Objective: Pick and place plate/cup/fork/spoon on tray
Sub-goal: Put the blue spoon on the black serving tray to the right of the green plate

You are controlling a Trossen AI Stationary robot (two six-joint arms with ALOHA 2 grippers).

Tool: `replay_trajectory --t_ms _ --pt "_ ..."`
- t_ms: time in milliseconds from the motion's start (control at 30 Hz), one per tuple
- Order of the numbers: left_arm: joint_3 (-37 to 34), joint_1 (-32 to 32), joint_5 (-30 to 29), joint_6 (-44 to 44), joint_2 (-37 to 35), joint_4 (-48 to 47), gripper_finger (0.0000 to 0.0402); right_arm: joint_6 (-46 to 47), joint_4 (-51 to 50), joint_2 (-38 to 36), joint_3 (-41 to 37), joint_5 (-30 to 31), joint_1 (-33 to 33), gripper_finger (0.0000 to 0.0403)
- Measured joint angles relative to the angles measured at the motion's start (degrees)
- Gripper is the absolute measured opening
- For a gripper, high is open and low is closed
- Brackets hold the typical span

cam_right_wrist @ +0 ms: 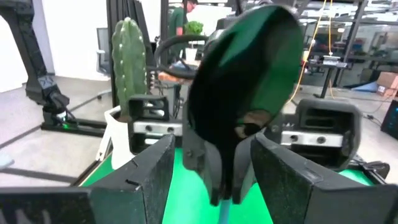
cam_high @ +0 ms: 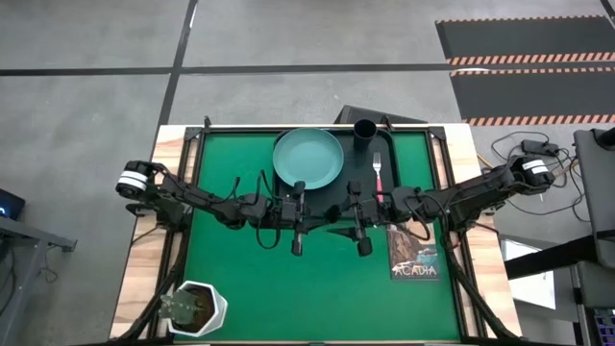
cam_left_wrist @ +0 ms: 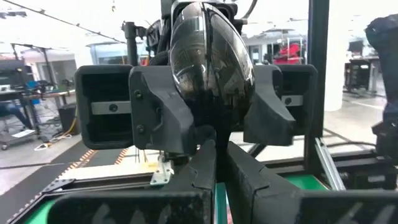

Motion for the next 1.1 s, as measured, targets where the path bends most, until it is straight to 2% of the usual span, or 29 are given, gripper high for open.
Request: replay_trajectory --t_ms 233,700,1100 --pt "-0.09 0.03 -0.19 -0.07 0.00 0.17 0.0001 -0.69 0.96 1.45 0.48 0.03 -0.15 0.0188" --pt "-0.67 0.02 -0.28 -0.64 -0.02 0.55 0.0005 -2.50 1.16 2.41 1.31 0.61 -0.37 0.0076" --pt "-0.72 0.04 -0.21 -0.63 -0.02 0.21 0.0013 -2.39 0.49 2.28 1.31 0.33 -0.37 0.0070"
